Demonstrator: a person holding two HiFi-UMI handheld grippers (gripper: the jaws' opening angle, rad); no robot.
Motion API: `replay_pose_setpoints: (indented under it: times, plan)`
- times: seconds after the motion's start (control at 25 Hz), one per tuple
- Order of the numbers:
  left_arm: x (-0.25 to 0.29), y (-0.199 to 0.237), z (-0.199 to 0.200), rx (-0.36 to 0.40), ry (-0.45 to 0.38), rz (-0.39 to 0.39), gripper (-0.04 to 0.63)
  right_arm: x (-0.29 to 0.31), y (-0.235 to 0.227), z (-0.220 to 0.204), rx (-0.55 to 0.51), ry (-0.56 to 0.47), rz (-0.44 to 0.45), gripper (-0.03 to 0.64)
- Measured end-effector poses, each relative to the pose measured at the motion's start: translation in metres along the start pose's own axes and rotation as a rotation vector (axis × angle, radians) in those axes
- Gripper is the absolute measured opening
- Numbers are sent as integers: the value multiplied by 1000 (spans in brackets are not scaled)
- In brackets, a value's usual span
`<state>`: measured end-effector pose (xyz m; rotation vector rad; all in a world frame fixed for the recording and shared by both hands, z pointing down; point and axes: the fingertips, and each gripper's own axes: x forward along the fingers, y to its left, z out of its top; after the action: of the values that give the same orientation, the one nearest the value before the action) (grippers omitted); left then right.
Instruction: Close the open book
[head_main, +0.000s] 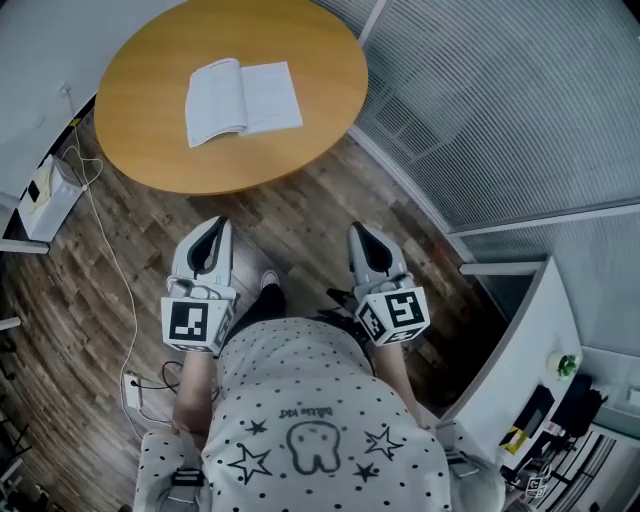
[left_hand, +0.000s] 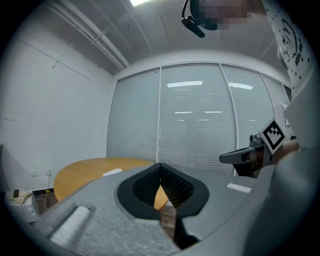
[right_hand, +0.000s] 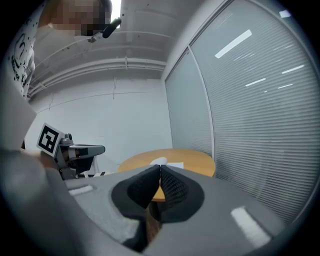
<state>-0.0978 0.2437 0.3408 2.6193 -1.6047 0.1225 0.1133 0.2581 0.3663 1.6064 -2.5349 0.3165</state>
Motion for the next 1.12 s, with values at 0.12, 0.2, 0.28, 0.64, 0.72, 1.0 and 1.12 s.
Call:
replay_pose_setpoints:
  times: [0.12, 0.2, 0.28, 0.64, 0.72, 1.0, 1.12]
  plan:
    - [8, 13, -2, -1, 12, -3, 11, 17, 0, 0, -2, 6, 0, 5]
    - [10, 21, -2, -9, 13, -3, 11, 25, 1, 2, -4, 7, -4, 5]
    - [11, 29, -3, -17, 12, 6, 11, 31, 1, 5, -9, 7, -7, 5]
    - [10, 54, -4, -38, -5, 59, 11, 47, 5, 10, -16, 2, -14, 5]
    - [7, 58, -6, -43, -8, 72, 11, 49, 7, 10, -18, 1, -7, 5]
    - [13, 73, -9, -59, -14, 120, 11, 67, 6, 13, -23, -1, 21, 5]
    - [20, 79, -7, -51, -7, 152, 11, 79, 2, 14, -21, 6, 35, 5]
